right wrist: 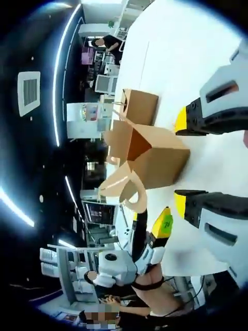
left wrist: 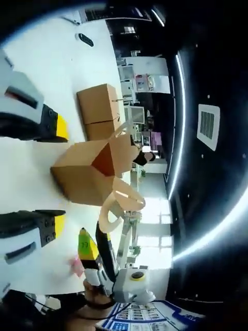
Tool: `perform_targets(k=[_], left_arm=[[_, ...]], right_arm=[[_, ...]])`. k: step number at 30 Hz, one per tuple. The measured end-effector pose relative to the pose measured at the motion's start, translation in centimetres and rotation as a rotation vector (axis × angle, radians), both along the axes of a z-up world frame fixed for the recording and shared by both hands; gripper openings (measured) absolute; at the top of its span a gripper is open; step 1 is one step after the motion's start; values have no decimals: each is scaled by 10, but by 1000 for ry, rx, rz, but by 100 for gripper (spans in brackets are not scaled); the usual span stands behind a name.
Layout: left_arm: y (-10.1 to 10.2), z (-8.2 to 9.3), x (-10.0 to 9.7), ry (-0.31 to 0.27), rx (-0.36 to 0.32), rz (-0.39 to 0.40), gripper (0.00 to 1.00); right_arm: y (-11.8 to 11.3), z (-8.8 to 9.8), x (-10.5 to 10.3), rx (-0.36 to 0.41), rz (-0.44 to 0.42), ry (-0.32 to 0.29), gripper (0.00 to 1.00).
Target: Pick up one paper box from the group, open the paper box, and remove the item inside
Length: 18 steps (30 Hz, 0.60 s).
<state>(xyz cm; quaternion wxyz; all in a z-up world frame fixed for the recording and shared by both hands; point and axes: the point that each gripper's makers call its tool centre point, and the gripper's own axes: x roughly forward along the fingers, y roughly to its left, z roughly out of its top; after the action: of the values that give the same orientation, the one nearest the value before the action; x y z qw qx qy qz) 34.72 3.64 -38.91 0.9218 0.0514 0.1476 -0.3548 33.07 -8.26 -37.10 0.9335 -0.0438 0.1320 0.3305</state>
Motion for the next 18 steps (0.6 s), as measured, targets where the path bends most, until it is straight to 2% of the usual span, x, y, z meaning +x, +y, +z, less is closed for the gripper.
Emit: perform_targets(k=[4,9,13,17,18], left_arm=[[13,1,-18,16,5,-18,61],[28,3,-39,22,16,-20,62],[35,-1,-58,36,33,-45,62],[36,-11,-76,72,51,-93,63],[37,-13,-78,77,54,-96,63]], right_arm=[[-8,1,-29,-3,65,5,50],[-33,1,-59,-38,92,3,55],[-67,-8,-79,-137,127,23,56],[-99,-12,-86,-248,143,41,56],[-105,-13,-86,-263,132,65,55]])
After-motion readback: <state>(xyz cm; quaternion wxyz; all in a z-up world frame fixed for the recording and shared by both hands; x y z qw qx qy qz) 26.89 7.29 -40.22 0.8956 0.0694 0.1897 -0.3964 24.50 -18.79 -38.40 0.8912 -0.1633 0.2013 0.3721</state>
